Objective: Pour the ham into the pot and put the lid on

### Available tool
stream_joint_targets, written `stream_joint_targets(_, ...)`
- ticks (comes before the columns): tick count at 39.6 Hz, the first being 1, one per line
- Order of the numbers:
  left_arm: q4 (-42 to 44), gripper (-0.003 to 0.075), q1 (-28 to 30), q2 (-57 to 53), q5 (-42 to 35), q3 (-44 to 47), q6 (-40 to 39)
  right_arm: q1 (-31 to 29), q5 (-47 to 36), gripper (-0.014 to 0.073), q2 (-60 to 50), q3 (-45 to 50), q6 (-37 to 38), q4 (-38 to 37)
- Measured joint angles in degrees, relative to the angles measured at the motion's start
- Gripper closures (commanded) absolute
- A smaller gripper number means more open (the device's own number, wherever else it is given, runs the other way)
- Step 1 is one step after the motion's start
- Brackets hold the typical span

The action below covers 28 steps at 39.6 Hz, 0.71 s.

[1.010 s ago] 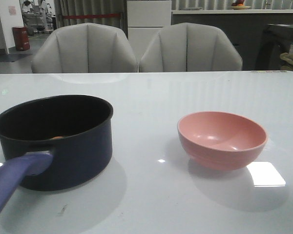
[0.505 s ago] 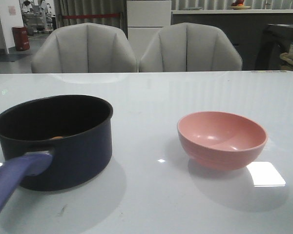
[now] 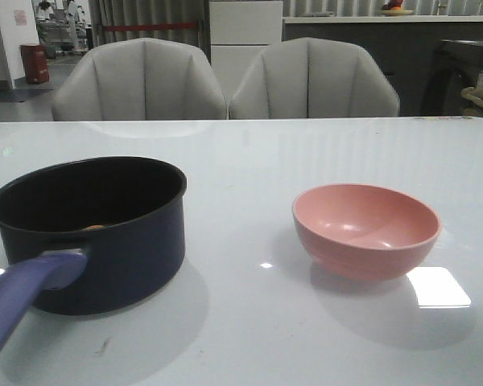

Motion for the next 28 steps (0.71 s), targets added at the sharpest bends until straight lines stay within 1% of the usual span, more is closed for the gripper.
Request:
stream_joint_targets(5,0.0,0.0606,0.05,0.13,0.59,-0.25,0.3,0.0,0.0,0.0449,0.0,0.0,0.0,0.0)
stream_joint_targets(10,0.0,0.0606,0.14,0.65,3.01,-1.95,1.77,0.0,0.0,0.0449,0.0,0.0,0.0,0.0)
stream_joint_targets(22,-0.6,0.0606,0.14,-1.55,8.26,-8.86,2.9,0.0,0.0,0.0449,0.0,0.0,0.04,0.0)
stream_joint_targets(28,-3.57,0.0606,0.14,-3.61,9.67,-11.67,6.03,0.0,0.0,0.0449,0.0,0.0,0.04,0.0)
